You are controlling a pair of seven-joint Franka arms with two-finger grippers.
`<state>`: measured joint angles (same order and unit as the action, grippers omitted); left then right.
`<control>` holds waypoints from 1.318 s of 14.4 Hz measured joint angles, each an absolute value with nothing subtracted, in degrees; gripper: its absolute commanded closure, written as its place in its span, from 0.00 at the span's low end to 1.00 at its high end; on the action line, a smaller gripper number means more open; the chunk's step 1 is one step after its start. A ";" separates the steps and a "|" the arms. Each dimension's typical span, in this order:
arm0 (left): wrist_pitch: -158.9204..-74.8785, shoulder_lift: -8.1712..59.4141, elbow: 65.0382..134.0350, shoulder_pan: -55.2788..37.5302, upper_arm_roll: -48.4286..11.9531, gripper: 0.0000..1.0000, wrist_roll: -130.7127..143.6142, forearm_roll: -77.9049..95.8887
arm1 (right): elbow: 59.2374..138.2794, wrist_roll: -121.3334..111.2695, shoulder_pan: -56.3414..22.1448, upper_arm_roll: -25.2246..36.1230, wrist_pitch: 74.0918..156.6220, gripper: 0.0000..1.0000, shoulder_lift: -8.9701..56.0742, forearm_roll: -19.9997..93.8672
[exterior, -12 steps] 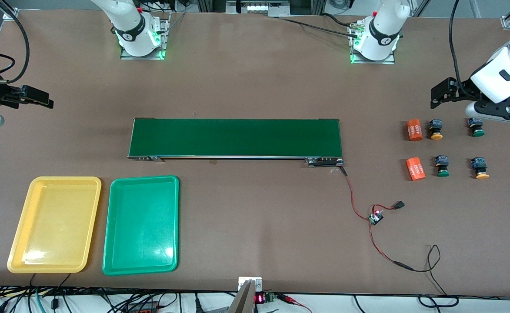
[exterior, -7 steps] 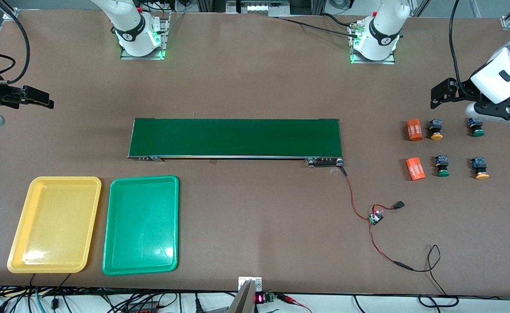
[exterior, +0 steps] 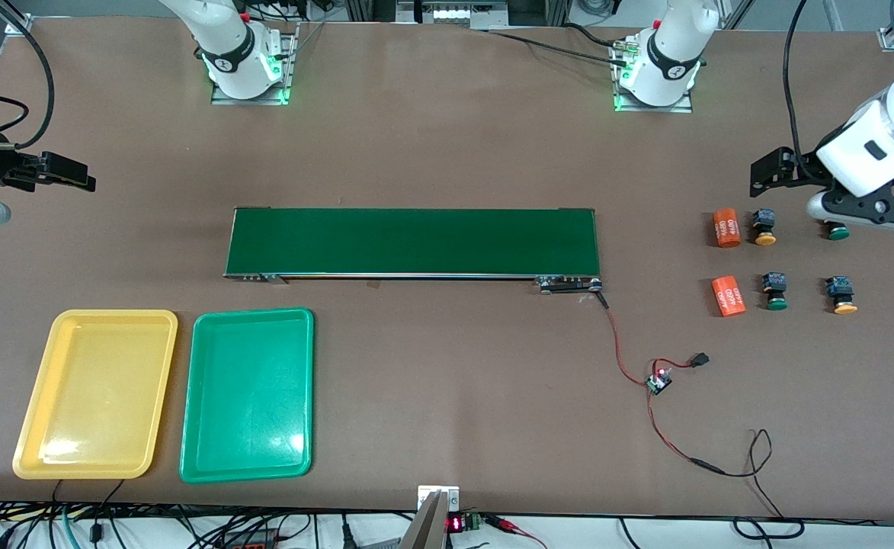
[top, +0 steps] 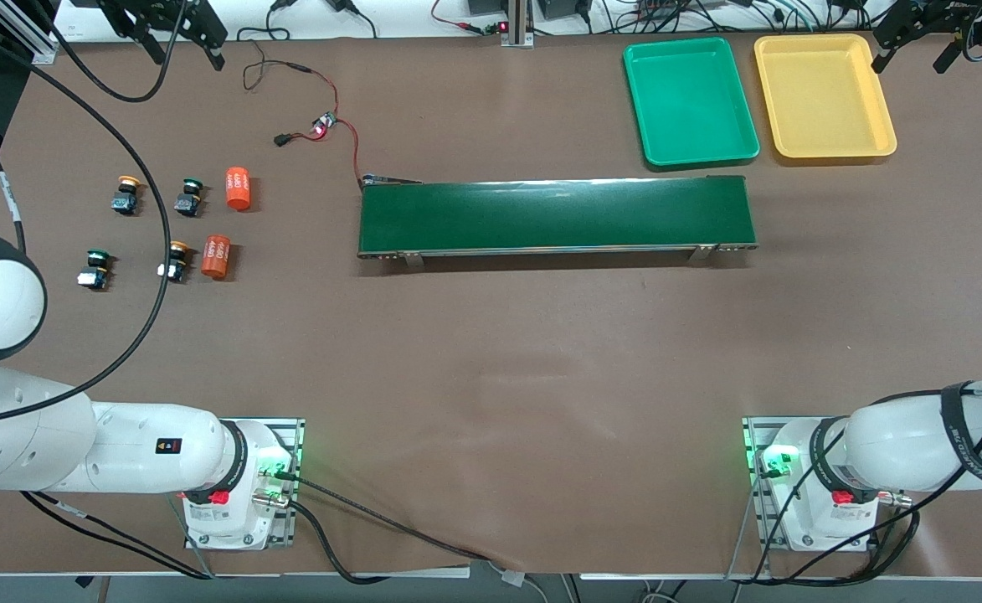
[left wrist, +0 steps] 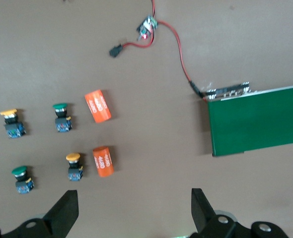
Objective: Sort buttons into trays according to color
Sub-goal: 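Reach the left gripper to an orange cylinder and grasp it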
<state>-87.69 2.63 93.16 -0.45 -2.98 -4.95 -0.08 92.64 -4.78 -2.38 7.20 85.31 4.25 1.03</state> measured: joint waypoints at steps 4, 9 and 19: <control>-87.40 8.08 93.27 1.77 -2.44 0.00 -4.96 -0.20 | 92.65 -4.78 -2.39 7.19 85.31 0.00 4.50 1.03; -102.95 19.79 95.98 9.02 -2.13 0.00 -4.68 -0.22 | 97.35 -4.78 -2.42 7.18 88.56 0.00 3.18 1.19; -138.58 28.33 113.58 10.26 -2.16 0.00 -4.29 -0.22 | 126.00 -0.61 -3.43 5.42 104.79 0.00 -15.41 1.27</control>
